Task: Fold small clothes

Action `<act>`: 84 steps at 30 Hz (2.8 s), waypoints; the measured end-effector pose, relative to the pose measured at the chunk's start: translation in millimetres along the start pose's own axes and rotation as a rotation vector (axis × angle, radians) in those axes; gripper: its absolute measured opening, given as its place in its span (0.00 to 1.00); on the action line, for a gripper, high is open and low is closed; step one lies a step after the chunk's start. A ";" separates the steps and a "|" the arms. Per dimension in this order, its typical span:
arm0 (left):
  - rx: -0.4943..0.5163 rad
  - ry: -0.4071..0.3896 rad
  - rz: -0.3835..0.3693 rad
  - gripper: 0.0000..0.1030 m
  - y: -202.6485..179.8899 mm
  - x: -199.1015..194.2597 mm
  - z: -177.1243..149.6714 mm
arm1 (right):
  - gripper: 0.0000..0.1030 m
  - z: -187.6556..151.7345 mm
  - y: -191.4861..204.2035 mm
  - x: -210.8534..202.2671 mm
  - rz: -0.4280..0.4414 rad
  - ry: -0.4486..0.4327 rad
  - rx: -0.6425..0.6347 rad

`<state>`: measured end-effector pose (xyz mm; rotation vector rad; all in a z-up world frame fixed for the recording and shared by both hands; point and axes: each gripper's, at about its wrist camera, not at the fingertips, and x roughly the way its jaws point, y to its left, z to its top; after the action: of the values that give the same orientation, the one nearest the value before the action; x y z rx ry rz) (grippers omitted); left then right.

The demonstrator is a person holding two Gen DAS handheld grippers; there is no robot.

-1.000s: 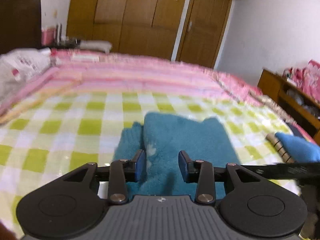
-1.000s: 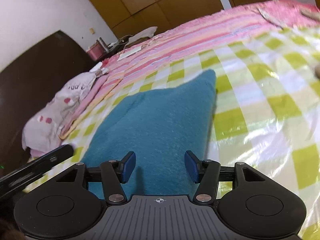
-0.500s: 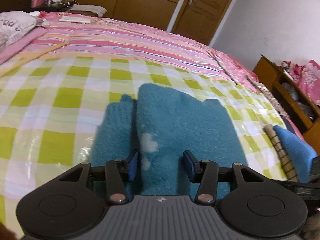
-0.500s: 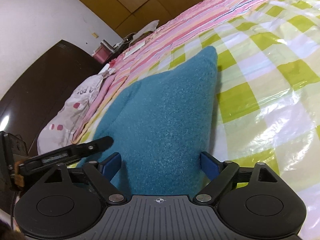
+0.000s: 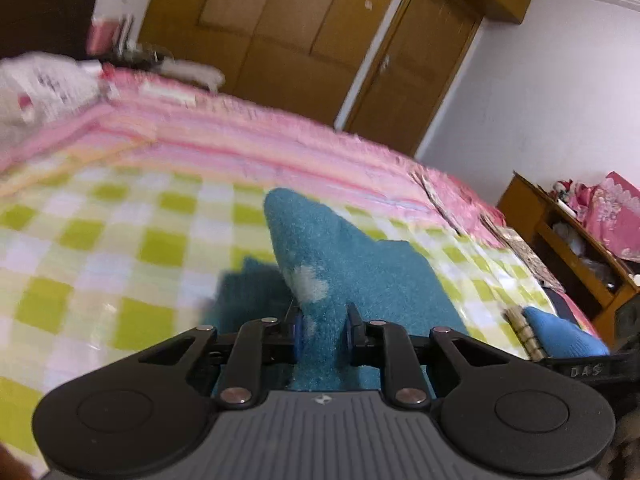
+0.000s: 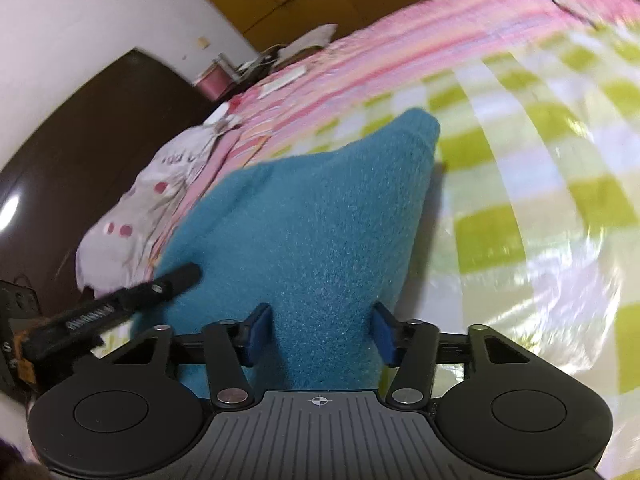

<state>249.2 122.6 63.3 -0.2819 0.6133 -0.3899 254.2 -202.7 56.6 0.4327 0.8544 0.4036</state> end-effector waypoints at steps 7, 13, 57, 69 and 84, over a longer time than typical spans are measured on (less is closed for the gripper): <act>0.010 0.077 0.094 0.30 44.3 48.3 -18.8 | 0.61 -4.6 35.0 36.9 -0.106 -0.010 -0.111; 0.012 0.083 0.069 0.31 51.8 46.6 -18.4 | 0.62 -14.7 65.7 8.3 -0.147 -0.117 -0.244; -0.030 0.063 0.074 0.38 59.0 -3.9 -23.3 | 0.75 -32.6 47.0 -3.2 -0.113 -0.122 -0.255; -0.028 0.110 0.039 0.47 63.8 7.2 -39.9 | 0.82 -37.6 22.4 28.3 -0.060 -0.046 -0.125; -0.065 0.134 0.005 0.44 47.5 43.1 -42.4 | 0.76 -7.8 3.9 63.2 -0.140 -0.027 -0.071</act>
<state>268.7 140.2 -9.1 -0.3178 0.7589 -0.3870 284.8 -166.1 14.3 0.3106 0.8357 0.2971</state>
